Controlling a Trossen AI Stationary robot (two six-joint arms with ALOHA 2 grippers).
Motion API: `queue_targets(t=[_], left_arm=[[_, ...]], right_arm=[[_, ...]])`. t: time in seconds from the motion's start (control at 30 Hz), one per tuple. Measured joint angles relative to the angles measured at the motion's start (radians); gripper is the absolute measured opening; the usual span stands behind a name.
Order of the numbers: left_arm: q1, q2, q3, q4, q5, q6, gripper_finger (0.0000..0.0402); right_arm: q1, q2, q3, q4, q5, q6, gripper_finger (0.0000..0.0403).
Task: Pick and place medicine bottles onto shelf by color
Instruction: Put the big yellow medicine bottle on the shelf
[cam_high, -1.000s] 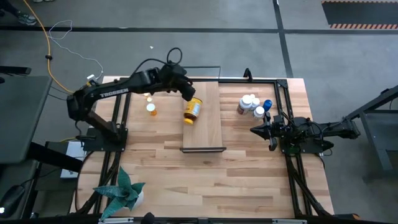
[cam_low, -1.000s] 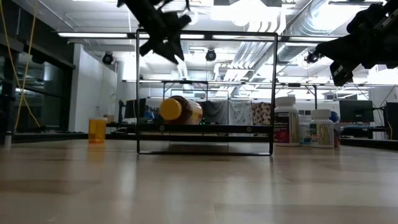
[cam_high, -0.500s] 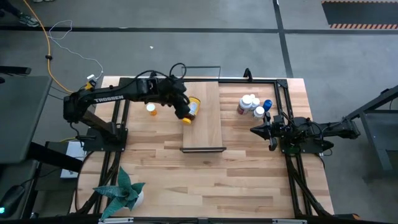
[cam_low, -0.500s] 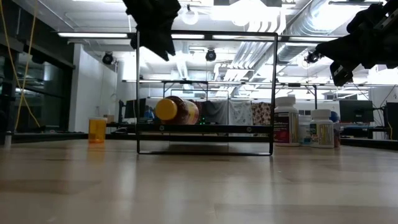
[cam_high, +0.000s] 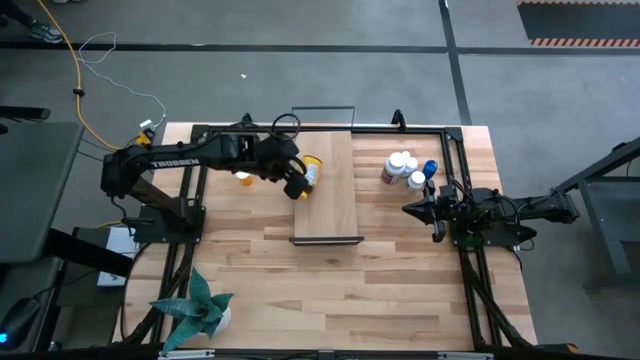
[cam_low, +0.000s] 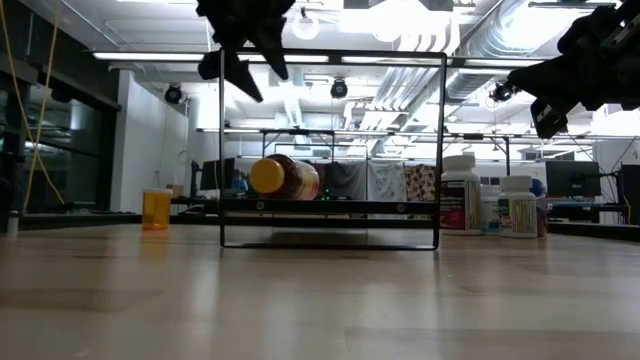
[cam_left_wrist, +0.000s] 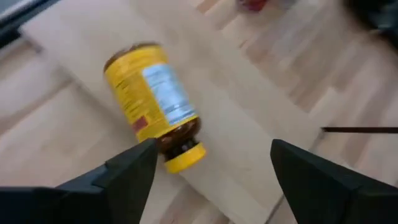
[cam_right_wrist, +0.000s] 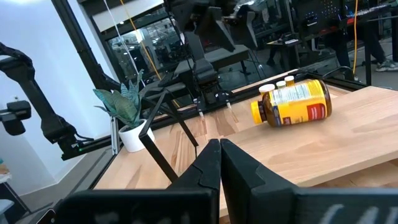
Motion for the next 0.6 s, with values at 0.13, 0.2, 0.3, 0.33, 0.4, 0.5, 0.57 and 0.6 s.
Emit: queue_targets(t=[0.13, 0.2, 0.3, 0.33, 0.4, 0.5, 0.57, 0.6], left_arm=[[-0.031, 0.004, -0.064, -0.039, -0.055, -0.072, 0.0304], [-0.043, 0.004, -0.106, -0.018, -0.059, -0.106, 0.0303], [-0.055, 0.004, -0.147, 0.03, -0.062, -0.114, 0.0304], [-0.055, 0.004, -0.159, 0.054, -0.062, -0.12, 0.0304], [-0.055, 0.004, -0.189, 0.094, -0.062, -0.138, 0.0304], [-0.049, 0.004, -0.214, 0.154, -0.047, -0.148, 0.0304], [-0.046, 0.004, -0.229, 0.177, -0.036, -0.153, 0.0304], [-0.046, 0.004, -0.236, 0.19, -0.033, -0.157, 0.0304]], right_arm=[[0.0, 0.0, 0.0, 0.0, 0.0, 0.0, 0.0], [0.0, 0.0, 0.0, 0.0, 0.0, 0.0, 0.0], [0.0, 0.0, 0.0, -0.001, 0.0, 0.0, 0.0], [0.0, 0.0, 0.0, -0.002, 0.0, 0.0, 0.0], [0.0, 0.0, 0.0, -0.003, 0.0, 0.0, 0.0], [0.0, 0.0, 0.0, -0.003, 0.0, 0.0, 0.0], [0.0, 0.0, 0.0, -0.003, 0.0, 0.0, 0.0], [0.0, 0.0, 0.0, -0.003, 0.0, 0.0, 0.0]])
